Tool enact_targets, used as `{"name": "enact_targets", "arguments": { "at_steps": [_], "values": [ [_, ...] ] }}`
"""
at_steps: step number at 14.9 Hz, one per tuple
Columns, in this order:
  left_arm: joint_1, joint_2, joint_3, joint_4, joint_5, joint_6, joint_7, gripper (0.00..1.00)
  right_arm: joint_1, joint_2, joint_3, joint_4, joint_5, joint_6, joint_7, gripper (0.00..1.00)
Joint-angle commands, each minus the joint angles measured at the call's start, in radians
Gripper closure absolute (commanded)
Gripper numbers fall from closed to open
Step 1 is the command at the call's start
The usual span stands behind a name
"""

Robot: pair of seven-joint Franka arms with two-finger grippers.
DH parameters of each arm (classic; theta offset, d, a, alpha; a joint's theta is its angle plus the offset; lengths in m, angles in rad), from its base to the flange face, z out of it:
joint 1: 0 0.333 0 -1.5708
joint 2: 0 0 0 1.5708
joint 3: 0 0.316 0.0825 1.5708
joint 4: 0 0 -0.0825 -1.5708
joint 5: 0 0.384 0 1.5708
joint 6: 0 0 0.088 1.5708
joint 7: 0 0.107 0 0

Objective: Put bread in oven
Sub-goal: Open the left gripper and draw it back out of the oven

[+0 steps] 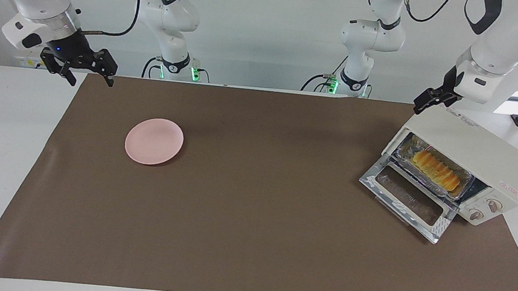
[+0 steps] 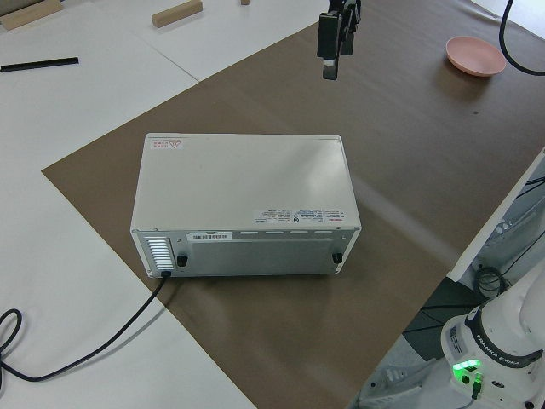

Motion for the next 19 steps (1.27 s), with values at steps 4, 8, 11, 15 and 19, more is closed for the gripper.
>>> {"name": "enact_targets", "arguments": {
  "at_steps": [4, 8, 11, 15, 19],
  "values": [
    [0.028, -0.016, -0.004, 0.005, -0.058, -0.006, 0.199, 0.0, -0.018, -0.014, 0.012, -0.017, 0.009, 0.006, -0.019, 0.0],
    [0.002, -0.016, -0.018, -0.009, -0.049, 0.057, 0.195, 0.0, -0.016, -0.014, 0.012, -0.017, 0.009, 0.006, -0.02, 0.0],
    [0.007, -0.03, -0.029, -0.049, -0.041, 0.069, 0.204, 0.0, -0.018, -0.014, 0.012, -0.017, 0.009, 0.006, -0.019, 0.0],
    [0.068, -0.032, -0.093, -0.044, -0.008, 0.08, 0.251, 0.0, -0.016, -0.014, 0.012, -0.017, 0.009, 0.006, -0.019, 0.0],
    [0.068, -0.032, -0.096, -0.055, -0.009, 0.112, 0.272, 0.0, -0.018, -0.014, 0.012, -0.017, 0.009, 0.006, -0.019, 0.0]
  ]
}}
